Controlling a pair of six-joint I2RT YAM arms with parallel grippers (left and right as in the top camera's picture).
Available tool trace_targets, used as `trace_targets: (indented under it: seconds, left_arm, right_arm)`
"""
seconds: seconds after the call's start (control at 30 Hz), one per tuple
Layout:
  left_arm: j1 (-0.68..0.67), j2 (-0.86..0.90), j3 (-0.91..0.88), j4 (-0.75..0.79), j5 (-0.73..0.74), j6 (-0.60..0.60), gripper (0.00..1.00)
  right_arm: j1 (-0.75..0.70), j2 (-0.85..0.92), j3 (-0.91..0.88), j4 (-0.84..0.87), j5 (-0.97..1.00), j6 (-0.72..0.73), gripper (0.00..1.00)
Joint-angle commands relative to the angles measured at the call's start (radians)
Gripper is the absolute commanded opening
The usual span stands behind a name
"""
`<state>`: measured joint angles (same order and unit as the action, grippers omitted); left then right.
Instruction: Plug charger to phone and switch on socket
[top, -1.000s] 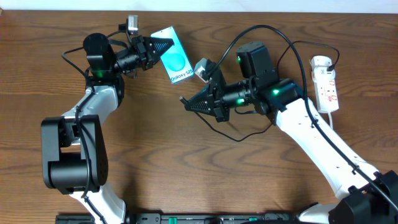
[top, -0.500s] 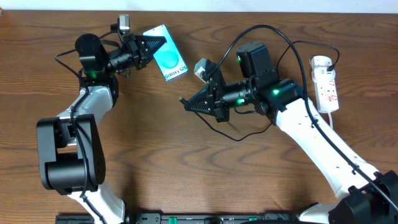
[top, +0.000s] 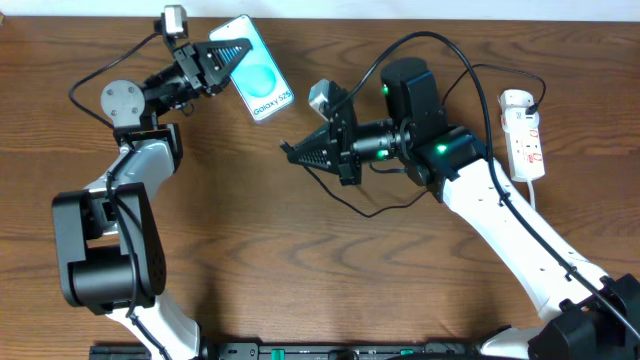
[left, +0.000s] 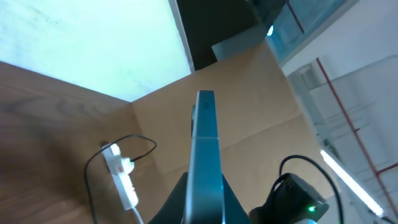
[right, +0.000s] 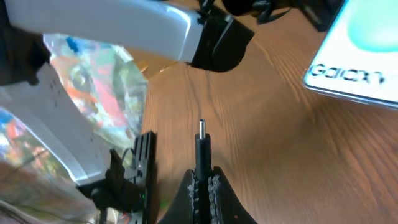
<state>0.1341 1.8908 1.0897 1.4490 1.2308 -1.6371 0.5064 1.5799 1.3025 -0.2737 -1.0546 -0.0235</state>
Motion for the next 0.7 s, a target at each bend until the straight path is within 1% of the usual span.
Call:
trace_targets:
  seconds: [0.0, 0.13, 0.33, 0.47, 0.67]
  left_arm:
    - [0.018, -0.002, 0.013, 0.019, -0.012, -0.079, 0.08]
    - [0.028, -0.002, 0.013, 0.02, -0.012, -0.082, 0.07]
    - [0.029, -0.002, 0.013, 0.024, -0.019, -0.082, 0.07]
    - [0.029, -0.002, 0.013, 0.058, -0.023, -0.082, 0.07]
    - [0.029, -0.002, 0.013, 0.057, -0.031, -0.082, 0.07]
  right_arm:
    - [0.014, -0.014, 0.018, 0.042, 0.006, 0.142, 0.01]
    - [0.014, -0.013, 0.018, 0.081, 0.082, 0.251, 0.01]
    - [0.014, -0.004, 0.018, 0.08, 0.172, 0.369, 0.01]
    - [0.014, 0.018, 0.018, 0.092, 0.172, 0.413, 0.01]
    - [0.014, 0.057, 0.018, 0.143, 0.119, 0.475, 0.01]
